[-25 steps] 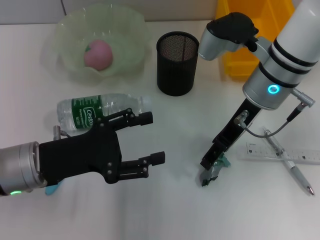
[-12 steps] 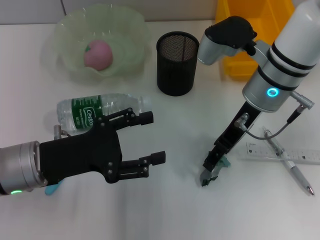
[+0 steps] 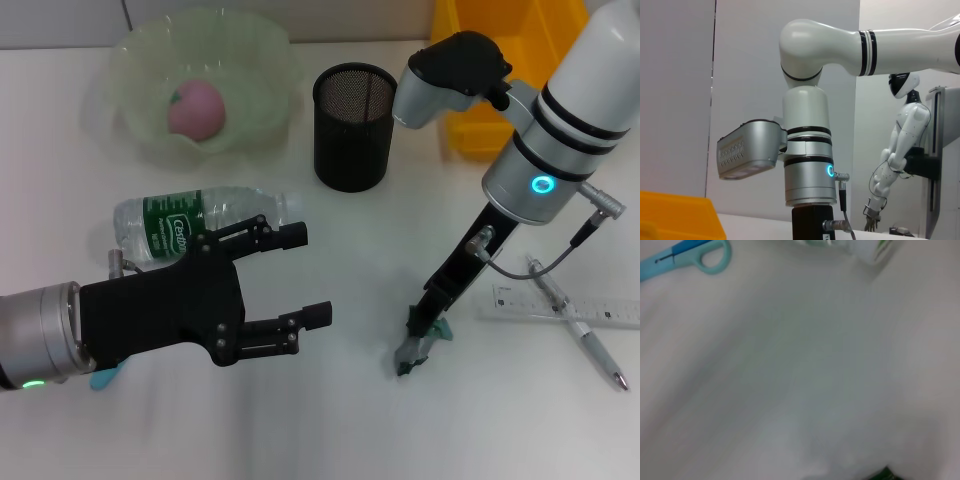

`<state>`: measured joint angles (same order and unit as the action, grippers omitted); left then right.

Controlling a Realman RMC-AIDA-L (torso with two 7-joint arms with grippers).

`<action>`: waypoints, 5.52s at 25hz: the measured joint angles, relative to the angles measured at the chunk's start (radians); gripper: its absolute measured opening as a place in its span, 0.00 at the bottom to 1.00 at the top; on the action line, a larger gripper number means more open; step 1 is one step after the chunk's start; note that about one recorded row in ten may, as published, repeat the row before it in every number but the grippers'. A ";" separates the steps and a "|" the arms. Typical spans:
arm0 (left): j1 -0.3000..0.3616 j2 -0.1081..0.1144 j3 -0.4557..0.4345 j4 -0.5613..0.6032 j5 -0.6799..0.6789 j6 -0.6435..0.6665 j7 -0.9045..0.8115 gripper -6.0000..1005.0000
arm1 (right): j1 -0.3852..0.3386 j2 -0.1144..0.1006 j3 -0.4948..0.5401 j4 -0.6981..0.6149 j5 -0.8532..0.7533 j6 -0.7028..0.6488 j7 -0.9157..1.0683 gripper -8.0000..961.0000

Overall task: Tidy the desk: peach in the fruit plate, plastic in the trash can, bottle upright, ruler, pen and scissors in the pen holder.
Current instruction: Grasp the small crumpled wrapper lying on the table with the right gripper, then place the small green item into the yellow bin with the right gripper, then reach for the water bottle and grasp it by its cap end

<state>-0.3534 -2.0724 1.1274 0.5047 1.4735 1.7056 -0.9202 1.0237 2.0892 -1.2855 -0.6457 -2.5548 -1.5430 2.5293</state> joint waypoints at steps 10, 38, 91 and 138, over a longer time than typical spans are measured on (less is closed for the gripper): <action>0.000 0.000 -0.003 -0.020 -0.002 -0.001 0.026 0.75 | 0.000 0.001 -0.001 0.000 0.004 0.001 -0.003 0.50; -0.002 0.000 -0.008 -0.023 -0.002 -0.001 0.028 0.75 | -0.147 -0.010 0.023 -0.219 0.090 -0.059 -0.035 0.39; -0.066 -0.003 -0.017 -0.051 -0.048 -0.092 0.043 0.73 | -0.431 -0.031 0.541 -0.155 0.667 0.613 -0.840 0.47; -0.058 -0.005 -0.021 -0.086 -0.088 -0.058 0.030 0.72 | -0.825 -0.053 0.608 0.103 1.029 -0.316 -1.333 0.74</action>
<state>-0.4117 -2.0777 1.1068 0.4189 1.3851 1.6472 -0.8907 0.1990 2.0359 -0.6777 -0.5423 -1.5255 -1.8595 1.1964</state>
